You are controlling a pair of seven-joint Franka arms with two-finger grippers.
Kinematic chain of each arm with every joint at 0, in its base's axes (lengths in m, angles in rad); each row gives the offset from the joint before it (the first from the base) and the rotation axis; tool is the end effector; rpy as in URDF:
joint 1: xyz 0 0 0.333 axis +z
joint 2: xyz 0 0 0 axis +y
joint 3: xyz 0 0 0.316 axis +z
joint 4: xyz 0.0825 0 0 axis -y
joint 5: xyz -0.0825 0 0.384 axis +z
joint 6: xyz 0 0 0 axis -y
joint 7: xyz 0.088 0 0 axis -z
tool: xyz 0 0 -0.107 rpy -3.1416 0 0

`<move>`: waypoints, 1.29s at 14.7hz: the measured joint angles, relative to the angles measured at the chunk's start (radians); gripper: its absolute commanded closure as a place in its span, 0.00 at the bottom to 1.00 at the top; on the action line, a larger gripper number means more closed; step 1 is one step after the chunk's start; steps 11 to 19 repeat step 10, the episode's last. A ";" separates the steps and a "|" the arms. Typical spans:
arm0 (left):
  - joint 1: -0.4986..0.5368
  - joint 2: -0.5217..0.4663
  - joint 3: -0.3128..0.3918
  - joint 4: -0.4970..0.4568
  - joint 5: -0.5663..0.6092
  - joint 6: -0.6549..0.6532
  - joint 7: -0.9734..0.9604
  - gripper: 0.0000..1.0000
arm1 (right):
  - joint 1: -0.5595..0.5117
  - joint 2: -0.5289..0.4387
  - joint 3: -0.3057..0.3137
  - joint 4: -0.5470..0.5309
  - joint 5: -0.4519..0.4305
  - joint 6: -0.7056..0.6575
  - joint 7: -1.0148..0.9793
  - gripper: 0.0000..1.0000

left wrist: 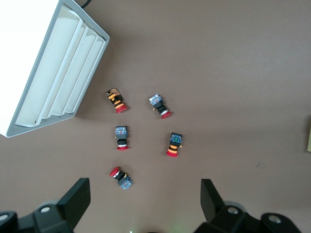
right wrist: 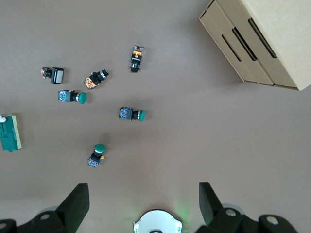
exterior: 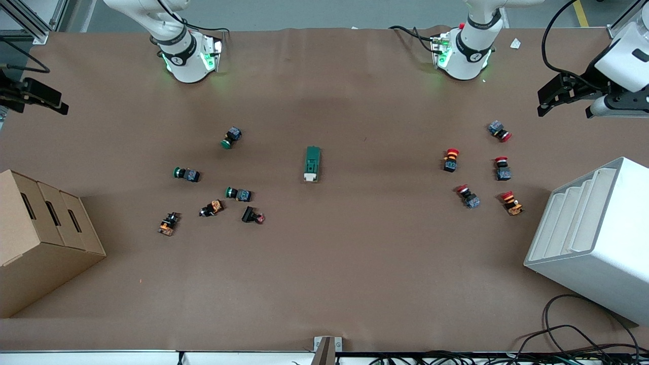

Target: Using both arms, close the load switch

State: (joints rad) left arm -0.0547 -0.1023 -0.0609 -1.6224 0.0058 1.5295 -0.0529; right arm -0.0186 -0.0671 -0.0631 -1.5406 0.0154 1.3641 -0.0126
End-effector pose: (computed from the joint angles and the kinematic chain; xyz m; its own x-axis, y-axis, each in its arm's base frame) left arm 0.5146 -0.0609 0.6514 0.9980 -0.0622 0.0098 -0.0620 -0.9980 -0.0115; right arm 0.5095 -0.0411 0.6572 0.9919 -0.0648 -0.1090 -0.0675 -0.9975 -0.0209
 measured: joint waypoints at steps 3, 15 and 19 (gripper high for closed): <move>0.000 0.000 0.000 0.002 0.000 0.000 0.000 0.00 | 0.000 -0.021 0.000 -0.001 0.000 0.001 0.000 0.00; 0.000 0.003 0.000 0.002 -0.006 -0.005 0.000 0.00 | 0.000 -0.031 0.001 -0.004 0.000 0.002 0.000 0.00; 0.000 0.003 0.000 0.002 -0.006 -0.005 0.000 0.00 | 0.000 -0.031 0.001 -0.004 0.000 0.002 0.000 0.00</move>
